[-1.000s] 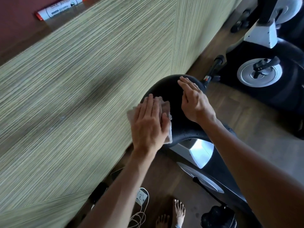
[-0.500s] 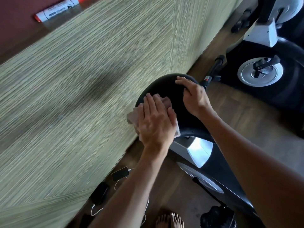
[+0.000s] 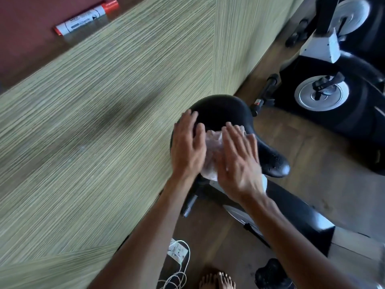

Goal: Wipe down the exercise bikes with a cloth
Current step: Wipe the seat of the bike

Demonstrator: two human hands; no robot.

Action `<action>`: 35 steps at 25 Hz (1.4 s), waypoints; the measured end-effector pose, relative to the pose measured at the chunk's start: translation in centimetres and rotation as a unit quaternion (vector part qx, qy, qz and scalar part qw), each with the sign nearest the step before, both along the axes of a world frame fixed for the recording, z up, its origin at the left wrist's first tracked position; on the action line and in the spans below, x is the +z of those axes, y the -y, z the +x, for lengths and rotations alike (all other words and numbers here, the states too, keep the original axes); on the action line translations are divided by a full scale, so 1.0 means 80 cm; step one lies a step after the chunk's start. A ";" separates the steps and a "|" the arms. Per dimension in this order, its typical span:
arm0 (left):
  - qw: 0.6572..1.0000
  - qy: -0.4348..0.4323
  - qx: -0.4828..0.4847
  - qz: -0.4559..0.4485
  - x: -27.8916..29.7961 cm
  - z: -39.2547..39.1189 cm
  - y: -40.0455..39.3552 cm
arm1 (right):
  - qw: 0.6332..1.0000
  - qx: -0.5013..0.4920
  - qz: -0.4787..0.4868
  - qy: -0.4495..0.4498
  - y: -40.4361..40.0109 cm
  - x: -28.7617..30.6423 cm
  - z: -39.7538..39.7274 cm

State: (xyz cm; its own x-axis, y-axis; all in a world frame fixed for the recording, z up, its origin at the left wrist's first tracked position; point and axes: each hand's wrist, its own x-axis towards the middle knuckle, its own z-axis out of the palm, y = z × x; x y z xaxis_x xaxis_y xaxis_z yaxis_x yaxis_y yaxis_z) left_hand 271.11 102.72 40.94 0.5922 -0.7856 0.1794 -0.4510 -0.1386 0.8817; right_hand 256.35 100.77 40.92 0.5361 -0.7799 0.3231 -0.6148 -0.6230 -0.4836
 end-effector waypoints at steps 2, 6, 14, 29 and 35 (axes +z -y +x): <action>0.994 -0.101 0.047 0.016 -0.007 0.007 -0.003 | 0.996 -0.060 -0.009 -0.072 -0.003 -0.008 0.040; 0.997 -0.007 0.070 0.036 -0.014 -0.004 0.000 | 0.992 0.024 -0.112 -0.056 0.014 -0.028 0.016; 0.977 0.181 0.079 0.076 -0.034 -0.008 0.005 | 0.992 -0.039 -0.100 -0.071 0.044 -0.021 0.025; 0.949 0.288 0.081 0.101 -0.041 -0.011 0.005 | 0.970 0.040 -0.227 -0.072 0.048 -0.035 -0.077; 0.945 0.299 0.073 0.109 -0.045 -0.012 0.003 | 0.989 -0.036 -0.135 -0.058 0.047 -0.025 -0.008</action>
